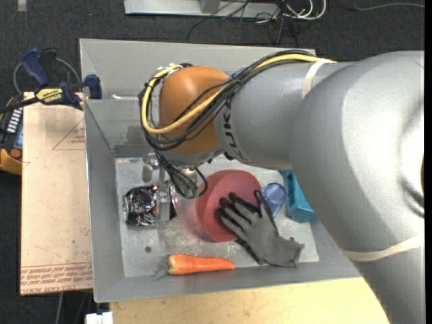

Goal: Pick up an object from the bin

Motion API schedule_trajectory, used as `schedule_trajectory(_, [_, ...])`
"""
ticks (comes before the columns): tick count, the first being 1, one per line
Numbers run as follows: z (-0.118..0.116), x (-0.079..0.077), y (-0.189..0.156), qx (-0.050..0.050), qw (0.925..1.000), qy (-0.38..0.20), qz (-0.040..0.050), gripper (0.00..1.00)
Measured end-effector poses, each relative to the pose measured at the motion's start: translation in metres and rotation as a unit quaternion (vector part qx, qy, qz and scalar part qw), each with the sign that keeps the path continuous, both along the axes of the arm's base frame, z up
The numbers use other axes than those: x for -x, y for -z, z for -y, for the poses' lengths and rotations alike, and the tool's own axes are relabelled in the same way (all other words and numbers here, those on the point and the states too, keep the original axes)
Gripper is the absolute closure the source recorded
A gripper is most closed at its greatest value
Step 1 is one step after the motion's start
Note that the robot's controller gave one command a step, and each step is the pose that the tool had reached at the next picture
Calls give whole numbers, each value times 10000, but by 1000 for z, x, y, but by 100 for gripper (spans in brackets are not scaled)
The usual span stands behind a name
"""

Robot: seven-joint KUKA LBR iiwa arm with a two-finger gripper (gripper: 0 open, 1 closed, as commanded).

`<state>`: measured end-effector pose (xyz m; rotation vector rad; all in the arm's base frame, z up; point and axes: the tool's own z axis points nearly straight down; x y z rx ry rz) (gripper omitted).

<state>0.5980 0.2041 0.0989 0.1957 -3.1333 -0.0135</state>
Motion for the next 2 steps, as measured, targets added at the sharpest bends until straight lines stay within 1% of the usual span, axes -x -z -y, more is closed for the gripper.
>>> schedule_trajectory(1, [-22,-1,30,13,9915,-1302,58,0])
schedule_trajectory(2, [6,-7,24,-42,9999,-144,36,100])
